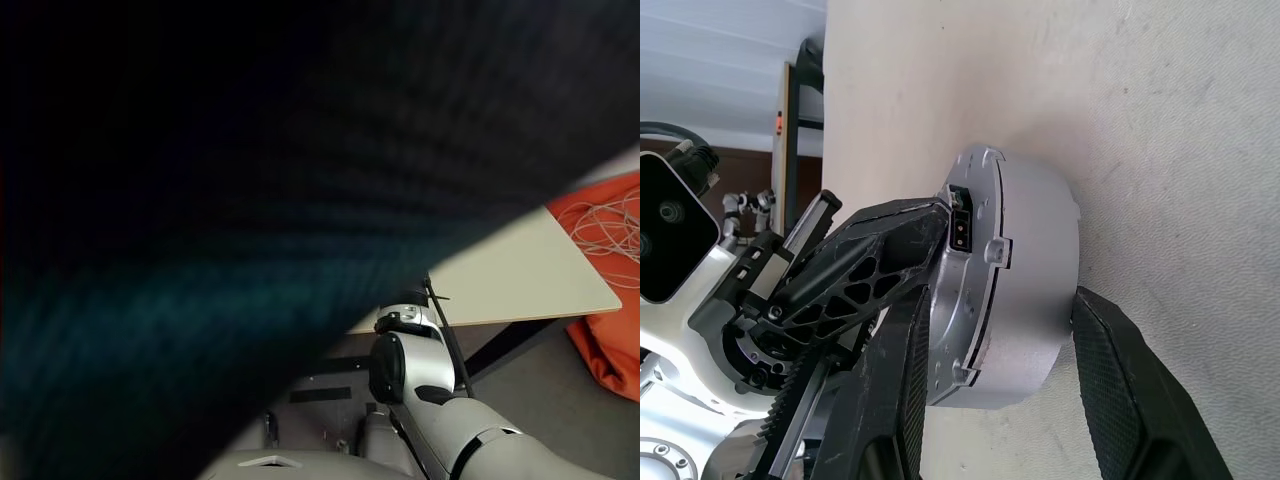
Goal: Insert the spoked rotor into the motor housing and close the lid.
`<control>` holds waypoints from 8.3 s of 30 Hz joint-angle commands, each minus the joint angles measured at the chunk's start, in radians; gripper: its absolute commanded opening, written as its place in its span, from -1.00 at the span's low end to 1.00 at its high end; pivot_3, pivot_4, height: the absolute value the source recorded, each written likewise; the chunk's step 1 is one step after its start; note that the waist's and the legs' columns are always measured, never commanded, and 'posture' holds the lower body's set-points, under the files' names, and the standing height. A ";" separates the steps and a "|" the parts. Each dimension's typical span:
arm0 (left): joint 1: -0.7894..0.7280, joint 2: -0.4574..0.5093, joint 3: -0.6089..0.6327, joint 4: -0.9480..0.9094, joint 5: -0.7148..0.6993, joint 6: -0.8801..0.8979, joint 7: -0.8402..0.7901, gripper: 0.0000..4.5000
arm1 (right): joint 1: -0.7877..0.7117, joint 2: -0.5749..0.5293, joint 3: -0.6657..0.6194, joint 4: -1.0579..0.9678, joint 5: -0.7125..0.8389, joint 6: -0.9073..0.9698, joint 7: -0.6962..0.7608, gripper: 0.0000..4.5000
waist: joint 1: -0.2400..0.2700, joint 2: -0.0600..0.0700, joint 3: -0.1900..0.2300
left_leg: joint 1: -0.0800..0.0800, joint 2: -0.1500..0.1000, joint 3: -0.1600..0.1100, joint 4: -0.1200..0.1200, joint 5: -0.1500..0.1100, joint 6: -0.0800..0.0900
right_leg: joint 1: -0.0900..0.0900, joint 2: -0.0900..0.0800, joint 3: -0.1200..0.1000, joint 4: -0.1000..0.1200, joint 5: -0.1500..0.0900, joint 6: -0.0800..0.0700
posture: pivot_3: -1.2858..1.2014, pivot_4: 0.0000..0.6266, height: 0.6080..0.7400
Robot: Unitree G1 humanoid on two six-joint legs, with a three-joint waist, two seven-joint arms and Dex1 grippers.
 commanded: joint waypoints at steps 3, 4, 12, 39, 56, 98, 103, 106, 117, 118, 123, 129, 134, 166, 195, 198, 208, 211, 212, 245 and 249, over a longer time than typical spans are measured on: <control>0.024 -0.001 -0.036 0.043 0.029 0.017 0.012 -1.00 | -0.086 0.083 -0.011 -0.054 0.086 -0.016 0.024 0.06 | 0.000 0.000 0.000 | 0.000 0.000 0.000 0.000 0.000 0.000 | 0.000 0.000 0.000 0.000 0.000 0.000 | 0.03 -1.00 1.00; 0.024 -0.001 -0.036 0.044 0.029 0.016 0.012 -1.00 | -0.089 0.084 -0.014 -0.052 0.088 -0.017 0.023 0.06 | 0.001 0.000 0.000 | 0.000 0.000 0.000 0.000 0.000 0.000 | 0.000 0.000 0.000 0.000 0.000 0.000 | 0.03 -1.00 1.00; 0.022 0.000 -0.037 0.046 0.029 0.010 0.016 -1.00 | -0.107 0.101 -0.026 -0.038 0.103 -0.027 0.011 0.06 | 0.003 0.000 0.000 | 0.000 0.000 0.000 0.000 0.000 0.000 | 0.000 0.000 0.000 0.000 0.000 0.000 | 0.03 -1.00 1.00; 0.017 -0.001 -0.036 0.053 0.027 -0.004 0.020 -1.00 | -0.117 0.130 0.021 -0.012 0.105 -0.057 0.024 0.06 | 0.002 0.000 0.000 | 0.000 0.000 0.000 0.002 0.000 0.000 | 0.000 0.000 0.000 0.002 0.001 -0.002 | 0.03 -1.00 1.00; 0.017 -0.001 -0.033 0.056 0.026 -0.007 0.022 -1.00 | -0.103 0.157 0.093 -0.004 0.079 -0.070 0.028 0.06 | -0.001 0.000 0.000 | 0.000 0.000 0.000 0.005 0.000 0.000 | 0.000 0.001 -0.001 0.003 0.002 -0.002 | 0.03 -1.00 1.00; -0.008 -0.006 0.012 0.082 0.009 -0.045 0.029 -1.00 | -0.143 0.124 0.020 0.117 0.118 -0.152 -0.003 -0.44 | -0.003 0.000 0.000 | 0.000 0.002 0.000 0.006 0.001 -0.002 | 0.001 0.005 -0.001 0.003 0.004 -0.005 | 0.03 -1.00 1.00; -0.011 -0.004 0.032 0.085 0.005 -0.047 0.028 -1.00 | -0.156 0.116 -0.014 0.146 0.146 -0.156 0.008 -0.44 | -0.004 0.000 0.000 | 0.000 0.002 0.000 0.006 0.001 -0.002 | 0.000 0.005 -0.001 0.003 0.004 -0.005 | 0.03 -1.00 1.00; -0.016 -0.008 0.051 0.088 -0.004 -0.048 0.033 -1.00 | -0.163 0.109 -0.035 0.165 0.159 -0.160 0.013 -0.44 | -0.004 -0.001 0.000 | -0.001 0.002 0.000 0.006 0.001 -0.002 | 0.000 0.005 -0.001 0.003 0.004 -0.005 | 0.03 -1.00 1.00; -0.026 -0.008 0.075 0.103 -0.005 -0.060 0.043 -1.00 | -0.166 0.094 -0.056 0.193 0.155 -0.187 0.020 -0.47 | 0.002 -0.001 0.000 | -0.003 0.002 -0.001 0.006 0.001 -0.002 | -0.001 0.005 -0.002 0.002 0.004 -0.006 | 0.03 -1.00 1.00; -0.026 -0.008 0.075 0.104 -0.004 -0.060 0.044 -1.00 | -0.166 0.094 -0.056 0.191 0.157 -0.187 0.023 -0.48 | 0.003 -0.001 0.001 | -0.003 0.002 -0.001 0.006 0.001 -0.002 | -0.001 0.005 -0.002 0.002 0.004 -0.006 | 0.03 -1.00 1.00; -0.025 -0.009 0.078 0.106 -0.005 -0.063 0.045 -1.00 | -0.166 0.093 -0.061 0.197 0.156 -0.192 0.015 -0.48 | 0.005 -0.001 0.001 | -0.004 0.002 -0.001 0.006 0.001 -0.002 | -0.001 0.005 -0.003 0.002 0.004 -0.006 | 0.03 -1.00 1.00; -0.027 -0.020 0.099 0.103 -0.024 -0.067 0.048 -1.00 | -0.170 0.088 -0.077 0.207 0.164 -0.198 0.014 -0.48 | 0.009 -0.001 0.001 | -0.004 0.002 -0.001 0.006 0.001 -0.002 | -0.001 0.005 -0.003 0.002 0.004 -0.006 | 0.03 -1.00 1.00; -0.051 -0.052 0.204 0.085 -0.126 -0.040 0.058 -1.00 | -0.170 0.087 -0.077 0.209 0.168 -0.203 0.012 -0.48 | 0.020 -0.001 0.001 | -0.007 0.002 -0.002 0.007 0.001 -0.002 | -0.003 0.005 -0.004 0.002 0.004 -0.006 | 0.03 -1.00 1.00; -0.024 -0.092 0.546 0.091 -0.514 0.123 0.245 -1.00 | -0.181 -0.003 -0.153 0.145 0.227 -0.250 0.002 -0.48 | 0.025 -0.003 0.002 | -0.018 0.002 -0.010 0.012 0.001 -0.002 | -0.004 0.003 -0.014 0.002 0.005 -0.007 | 0.03 -1.00 1.00; -0.046 -0.100 0.515 0.131 -0.559 0.153 0.219 0.40 | -0.074 -0.059 -0.181 -0.085 0.319 -0.215 -0.069 -0.48 | 0.049 -0.004 0.003 | -0.020 0.002 -0.014 0.014 0.001 -0.002 | -0.003 0.002 -0.019 0.002 0.008 -0.004 | 0.03 -1.00 1.00; -0.059 -0.104 0.522 0.171 -0.551 0.145 0.241 0.83 | -0.077 -0.063 -0.182 -0.083 0.320 -0.216 -0.070 -0.48 | 0.049 -0.004 0.003 | -0.020 0.002 -0.014 0.014 0.001 -0.002 | -0.003 0.002 -0.019 0.002 0.008 -0.004 | 0.03 -1.00 1.00; -0.144 -0.135 0.607 0.360 -0.607 0.172 0.296 0.98 | -0.079 -0.062 -0.195 -0.110 0.365 -0.188 -0.082 -0.48 | 0.051 -0.004 0.003 | -0.022 0.002 -0.016 0.017 0.001 -0.002 | -0.003 0.002 -0.021 0.002 0.008 -0.003 | 0.03 -1.00 1.00; -0.174 -0.173 0.619 0.383 -0.643 0.207 0.285 0.98 | -0.064 -0.044 -0.187 -0.153 0.393 -0.153 -0.096 -0.48 | 0.051 -0.004 0.003 | -0.023 0.001 -0.018 0.018 0.001 -0.002 | -0.003 0.002 -0.022 0.002 0.008 -0.003 | 0.03 -1.00 1.00; -0.180 -0.185 0.617 0.386 -0.649 0.215 0.283 0.98 | -0.056 -0.039 -0.182 -0.162 0.398 -0.147 -0.102 -0.48 | 0.052 -0.004 0.003 | -0.024 0.001 -0.018 0.018 0.001 -0.002 | -0.003 0.002 -0.022 0.002 0.008 -0.003 | 0.03 -1.00 1.00; -0.145 -0.259 0.500 0.255 -0.597 0.129 0.243 0.06 | -0.026 -0.035 -0.142 -0.193 0.400 -0.174 -0.130 -0.48 | 0.054 -0.004 0.003 | -0.029 0.001 -0.024 0.027 0.001 -0.002 | -0.002 0.001 -0.025 0.003 0.011 -0.001 | 0.03 -1.00 1.00; -0.155 -0.270 0.537 0.271 -0.645 0.168 0.259 0.06 | -0.024 -0.035 -0.141 -0.196 0.401 -0.174 -0.128 -0.48 | 0.054 -0.004 0.003 | -0.029 0.001 -0.024 0.027 0.001 -0.002 | -0.002 0.001 -0.025 0.003 0.011 -0.001 | 0.03 -1.00 1.00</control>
